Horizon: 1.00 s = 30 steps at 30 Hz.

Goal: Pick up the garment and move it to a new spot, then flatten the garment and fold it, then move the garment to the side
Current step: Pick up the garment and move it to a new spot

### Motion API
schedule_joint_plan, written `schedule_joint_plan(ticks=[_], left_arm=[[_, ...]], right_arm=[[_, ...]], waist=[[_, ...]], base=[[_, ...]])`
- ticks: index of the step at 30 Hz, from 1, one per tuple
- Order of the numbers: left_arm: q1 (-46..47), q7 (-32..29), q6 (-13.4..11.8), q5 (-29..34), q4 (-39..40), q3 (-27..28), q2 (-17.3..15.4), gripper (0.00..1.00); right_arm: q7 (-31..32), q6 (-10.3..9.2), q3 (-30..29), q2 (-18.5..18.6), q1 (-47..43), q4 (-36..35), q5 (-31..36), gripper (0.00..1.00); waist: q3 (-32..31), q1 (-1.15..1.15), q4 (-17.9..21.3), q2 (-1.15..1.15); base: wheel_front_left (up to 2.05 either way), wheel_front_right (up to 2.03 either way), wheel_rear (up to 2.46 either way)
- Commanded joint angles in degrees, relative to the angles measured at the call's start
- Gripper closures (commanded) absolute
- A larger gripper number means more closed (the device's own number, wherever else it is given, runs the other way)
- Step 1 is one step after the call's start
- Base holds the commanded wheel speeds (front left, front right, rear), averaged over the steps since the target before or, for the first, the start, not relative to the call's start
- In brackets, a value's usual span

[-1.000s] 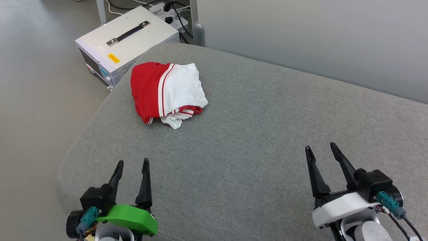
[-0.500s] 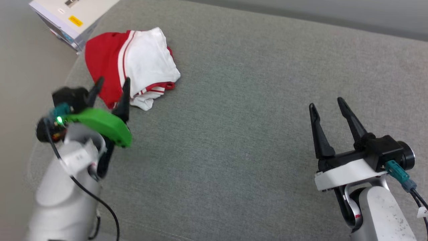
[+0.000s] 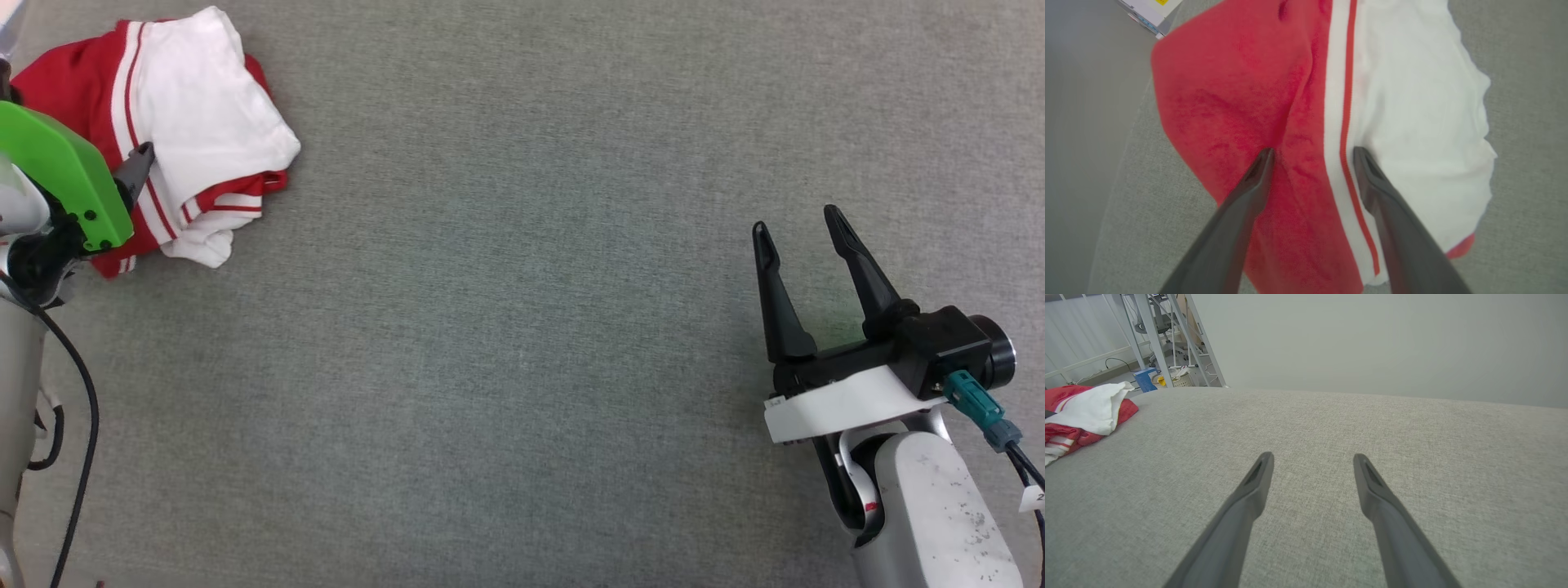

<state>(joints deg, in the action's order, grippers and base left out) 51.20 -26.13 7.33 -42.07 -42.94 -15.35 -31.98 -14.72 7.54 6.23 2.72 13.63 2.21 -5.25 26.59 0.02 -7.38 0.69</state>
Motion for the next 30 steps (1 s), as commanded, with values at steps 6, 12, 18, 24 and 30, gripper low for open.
schedule_joint_plan(ticks=[6,12,18,24,30], left_arm=[[1.5,-0.7,0.1,-2.7,-3.9,-1.7,-1.1,1.0],[0.5,2.2,0.1,-4.6,-3.1,-3.8,-1.4,1.0],[0.2,7.8,0.2,-4.8,-1.3,-5.9,-2.2,1.0],[1.3,17.2,0.2,-4.2,4.6,-6.3,-3.1,1.0],[2.5,21.2,0.1,-3.8,13.1,-6.3,-3.0,1.0]], right_arm=[[-0.3,-0.05,0.4,0.2,0.8,0.2,-0.4,0.0],[-0.3,-0.05,-0.1,0.2,-0.1,1.1,-0.1,0.0],[-0.3,-0.05,0.3,0.2,-0.8,2.1,-0.5,0.0],[-0.3,-0.05,-0.5,0.2,-2.3,3.1,-1.6,0.0],[-0.3,-0.05,-1.7,0.2,-4.7,3.7,-3.3,0.0]], waist=[[1.7,-0.02,3.0,-0.69],[-0.4,-0.02,2.0,-0.69],[-4.3,-0.02,1.0,-0.69],[-10.1,-0.02,0.3,-0.69],[-16.1,-0.02,0.3,-0.69]], base=[[0.0,0.0,0.0],[0.0,0.0,0.0],[0.0,0.0,0.0],[0.0,0.0,0.0],[0.0,0.0,0.0]])
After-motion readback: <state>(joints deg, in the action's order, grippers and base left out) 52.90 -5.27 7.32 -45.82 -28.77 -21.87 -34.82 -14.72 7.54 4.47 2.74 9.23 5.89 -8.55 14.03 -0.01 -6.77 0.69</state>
